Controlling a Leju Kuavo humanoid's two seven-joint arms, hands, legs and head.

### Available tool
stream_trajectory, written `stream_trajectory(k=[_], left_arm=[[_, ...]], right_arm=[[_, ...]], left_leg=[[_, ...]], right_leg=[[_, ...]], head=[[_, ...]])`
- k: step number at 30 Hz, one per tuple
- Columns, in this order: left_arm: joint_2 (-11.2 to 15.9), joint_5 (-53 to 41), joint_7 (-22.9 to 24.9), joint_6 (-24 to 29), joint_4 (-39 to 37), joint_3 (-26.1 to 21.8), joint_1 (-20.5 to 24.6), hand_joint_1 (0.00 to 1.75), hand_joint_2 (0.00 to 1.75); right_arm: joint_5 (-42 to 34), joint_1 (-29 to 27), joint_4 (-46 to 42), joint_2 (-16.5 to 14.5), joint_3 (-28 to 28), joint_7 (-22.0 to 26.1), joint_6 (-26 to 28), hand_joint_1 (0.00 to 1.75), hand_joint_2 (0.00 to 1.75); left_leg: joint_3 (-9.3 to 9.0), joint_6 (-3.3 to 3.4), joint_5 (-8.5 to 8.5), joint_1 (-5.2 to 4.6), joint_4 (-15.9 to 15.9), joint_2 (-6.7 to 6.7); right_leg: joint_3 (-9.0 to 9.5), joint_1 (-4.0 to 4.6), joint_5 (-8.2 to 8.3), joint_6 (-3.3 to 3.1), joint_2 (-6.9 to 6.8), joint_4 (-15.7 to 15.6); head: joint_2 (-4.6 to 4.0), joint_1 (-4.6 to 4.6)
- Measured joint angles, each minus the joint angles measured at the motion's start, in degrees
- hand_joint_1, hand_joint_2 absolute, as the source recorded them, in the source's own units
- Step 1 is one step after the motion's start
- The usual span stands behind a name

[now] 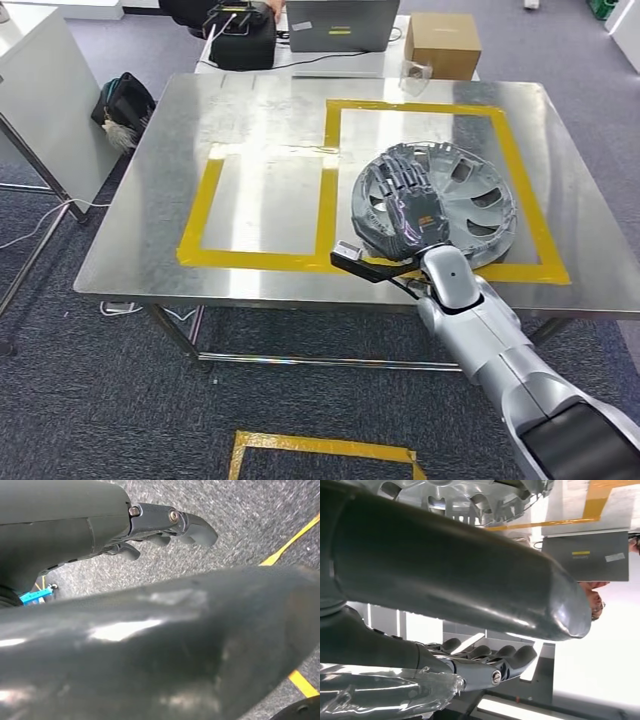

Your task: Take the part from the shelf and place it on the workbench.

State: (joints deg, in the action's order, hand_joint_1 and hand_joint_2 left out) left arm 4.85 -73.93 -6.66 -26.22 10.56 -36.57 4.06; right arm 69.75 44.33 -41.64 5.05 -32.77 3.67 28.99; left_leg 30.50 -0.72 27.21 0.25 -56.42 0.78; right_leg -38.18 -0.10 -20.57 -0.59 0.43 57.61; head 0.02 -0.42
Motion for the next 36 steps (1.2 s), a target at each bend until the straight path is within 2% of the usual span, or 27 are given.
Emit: stream_trajectory(k=[1,4,6,10,12,13,14,16,17,18,19,20,22,23,24,26,27,28,29,31,32,33,34,35,36], left_arm=[[0.01,0.19,-0.13,0.18,-0.05,-0.05,-0.19,0.0,0.0],[0.05,0.79,-0.71,0.96,-0.33,-0.48,-0.89,0.0,0.0],[0.07,1.22,-1.22,1.56,-0.6,-0.98,-1.52,0.0,0.0],[0.15,2.22,-2.2,2.74,-1.27,-1.99,-2.98,0.0,0.0],[0.2,2.55,-2.43,3.04,-1.58,-2.54,-3.52,0.0,0.0],[0.23,2.62,-2.48,3.11,-1.7,-2.73,-3.69,0.0,0.0],[0.26,2.66,-2.52,3.16,-1.82,-2.84,-3.8,0.0,0.0],[0.31,2.86,-2.62,3.27,-2.13,-3.09,-3.95,0.0,0.0],[0.3,3.02,-2.66,3.35,-2.29,-3.31,-4.01,0.0,0.0],[0.3,3.19,-2.7,3.45,-2.46,-3.57,-4.08,0.0,0.0],[0.29,3.37,-2.74,3.58,-2.64,-3.84,-4.15,0.0,0.0],[0.27,3.52,-2.78,3.69,-2.8,-4.05,-4.24,0.0,0.0],[0.25,3.82,-2.88,3.93,-3.13,-4.37,-4.4,0.0,0.0],[0.23,3.92,-2.93,4.0,-3.28,-4.52,-4.45,0.0,0.0],[0.22,3.99,-2.98,4.07,-3.44,-4.72,-4.46,0.0,0.0],[0.22,4.1,-3.04,4.16,-3.74,-5.15,-4.52,0.0,0.0],[0.23,4.17,-3.05,4.25,-3.89,-5.34,-4.59,0.0,0.0],[0.25,4.25,-3.05,4.32,-4.02,-5.49,-4.68,0.0,0.0],[0.3,4.32,-3.05,4.41,-4.13,-5.59,-4.75,0.0,0.0],[0.34,4.46,-3.06,4.56,-4.31,-5.73,-4.78,0.0,0.0],[0.34,4.49,-3.06,4.59,-4.38,-5.78,-4.76,0.0,0.0],[0.33,4.5,-3.07,4.61,-4.44,-5.84,-4.74,0.0,0.0],[0.34,4.51,-3.07,4.61,-4.5,-5.9,-4.74,0.0,0.0],[0.36,4.51,-3.07,4.62,-4.54,-5.96,-4.73,0.0,0.0],[0.39,4.51,-3.07,4.64,-4.55,-5.99,-4.68,0.0,0.0]], right_arm=[[-0.1,-0.01,0.03,0.03,-0.15,-0.01,0.04,0.0,0.0],[-0.57,-0.18,0.05,0.39,-0.52,-0.07,0.43,0.0,0.0],[-1.02,-0.51,0.04,0.93,-0.69,-0.08,0.76,0.0,0.0],[-1.93,-1.6,-0.32,2.78,-0.78,-0.01,1.33,0.0,0.0],[-2.22,-2.25,-0.77,3.89,-0.72,0.1,1.64,0.0,0.0],[-2.33,-2.5,-0.93,4.43,-0.69,0.17,1.75,0.0,0.0],[-2.4,-2.7,-1.03,4.9,-0.66,0.22,1.81,0.0,0.0],[-2.46,-3.22,-1.11,5.67,-0.66,0.27,1.82,0.0,0.0],[-2.47,-3.63,-1.16,5.98,-0.66,0.26,1.81,0.0,0.0],[-2.47,-4.11,-1.24,6.3,-0.67,0.25,1.82,0.0,0.0],[-2.47,-4.54,-1.38,6.63,-0.67,0.25,1.84,0.0,0.0],[-2.48,-4.84,-1.53,7.01,-0.67,0.24,1.86,0.0,0.0],[-2.5,-5.05,-1.95,7.73,-0.63,0.25,1.98,0.0,0.0],[-2.54,-5.12,-2.17,8.05,-0.6,0.25,2.09,0.0,0.0],[-2.57,-5.22,-2.34,8.32,-0.57,0.26,2.2,0.0,0.0],[-2.63,-5.53,-2.56,8.72,-0.55,0.28,2.35,0.0,0.0],[-2.66,-5.62,-2.61,8.84,-0.55,0.28,2.37,0.0,0.0],[-2.67,-5.7,-2.72,8.94,-0.55,0.28,2.36,0.0,0.0],[-2.69,-5.75,-2.84,9.02,-0.55,0.28,2.35,0.0,0.0],[-2.73,-5.94,-3.03,9.17,-0.54,0.28,2.35,0.0,0.0],[-2.74,-6.1,-3.07,9.25,-0.54,0.28,2.35,0.0,0.0],[-2.75,-6.29,-3.08,9.33,-0.54,0.28,2.35,0.0,0.0],[-2.75,-6.45,-3.09,9.4,-0.54,0.3,2.35,0.0,0.0],[-2.76,-6.56,-3.11,9.47,-0.54,0.31,2.35,0.0,0.0],[-2.76,-6.6,-3.19,9.55,-0.52,0.32,2.35,0.0,0.0]], left_leg=[[0.13,0.24,-0.14,-0.11,-0.03,0.0],[0.57,0.78,-0.47,-0.39,-0.13,0.0],[0.82,1.06,-0.61,-0.55,-0.21,0.0],[1.12,1.73,-0.8,-0.9,-0.32,0.0],[1.12,2.4,-1.3,-0.73,-0.02,-0.12],[1.15,2.75,-1.61,-0.61,0.12,-0.21],[1.22,3.05,-1.9,-0.5,0.24,-0.29],[1.56,3.22,-2.19,-0.54,0.19,-0.35],[1.74,3.2,-2.3,-0.57,0.16,-0.34],[1.91,3.13,-2.39,-0.59,0.13,-0.32],[2.03,3.04,-2.47,-0.59,0.1,-0.28],[2.12,2.93,-2.53,-0.59,0.04,-0.24],[2.36,2.53,-2.61,-0.64,-0.15,-0.19],[2.49,2.2,-2.73,-0.65,-0.23,-0.18],[2.64,1.83,-2.9,-0.64,-0.29,-0.16],[2.87,1.04,-3.36,-0.57,-0.26,-0.08],[3.11,0.68,-3.15,-0.53,-0.4,-0.05],[3.56,0.29,-2.14,-0.49,-1.19,-0.05],[4.41,-0.09,-0.24,-0.42,-3.18,-0.06],[6.95,-0.82,4.96,-0.12,-10.26,-0.12],[8.01,-1.1,6.81,0.04,-13.8,-0.13],[8.35,-1.32,7.42,0.19,-15.94,-0.13],[7.71,-1.49,6.7,0.35,-16.15,-0.14],[6.11,-1.66,5.11,0.53,-14.47,-0.14],[3.6,-1.87,3.45,0.77,-11.21,-0.15]], right_leg=[[0.06,-0.09,0.46,0.43,-0.03,-0.33],[0.11,-0.45,1.53,2.4,-0.07,-1.16],[0.1,-0.66,1.87,3.42,-0.07,-1.52],[0.14,-1.07,2.35,4.71,-0.05,-2.04],[-0.3,-1.15,1.85,5.14,-0.05,-1.68],[-0.98,-1.14,0.54,5.2,-0.05,-0.2],[-2.13,-1.11,-1.53,5.18,-0.06,2.62],[-5.12,-1.03,-6.51,5.05,-0.07,11.17],[-6.16,-1.0,-8.11,5.0,-0.07,14.71],[-6.25,-0.97,-8.68,4.92,-0.07,16.4],[-5.09,-0.96,-8.15,4.77,-0.08,15.55],[-2.82,-0.95,-6.89,4.59,-0.08,12.49],[2.53,-0.83,-4.97,4.22,-0.07,4.31],[4.24,-0.71,-4.54,4.09,-0.05,1.67],[5.03,-0.55,-4.52,3.98,-0.02,0.39],[4.89,-0.4,-4.06,3.53,-0.01,0.14],[4.66,-0.48,-3.77,3.16,-0.05,-0.06],[4.33,-0.6,-3.38,2.72,-0.1,-0.26],[3.88,-0.75,-2.91,2.36,-0.15,-0.46],[2.67,-0.82,-1.93,1.99,-0.2,-0.54],[1.99,-0.82,-1.41,1.96,-0.23,-0.52],[1.3,-0.83,-0.87,1.99,-0.27,-0.51],[0.58,-0.88,-0.29,2.11,-0.31,-0.49],[-0.14,-0.96,0.31,2.31,-0.32,-0.48],[-0.8,-1.02,0.94,2.62,-0.29,-0.43]], head=[[0.0,-0.01],[0.0,-0.02],[0.0,-0.03],[0.0,-0.05],[0.0,-0.04],[0.0,0.02],[0.0,0.05],[0.0,0.11],[0.0,0.09],[0.0,0.1],[0.0,0.1],[0.0,0.1],[0.0,0.08],[0.0,0.07],[0.0,0.08],[0.0,0.12],[0.0,0.1],[0.0,-0.03],[0.0,-0.19],[0.0,-0.49],[0.0,-0.52],[0.0,-0.51],[0.0,-0.52],[0.0,-0.54],[0.0,-0.54]])
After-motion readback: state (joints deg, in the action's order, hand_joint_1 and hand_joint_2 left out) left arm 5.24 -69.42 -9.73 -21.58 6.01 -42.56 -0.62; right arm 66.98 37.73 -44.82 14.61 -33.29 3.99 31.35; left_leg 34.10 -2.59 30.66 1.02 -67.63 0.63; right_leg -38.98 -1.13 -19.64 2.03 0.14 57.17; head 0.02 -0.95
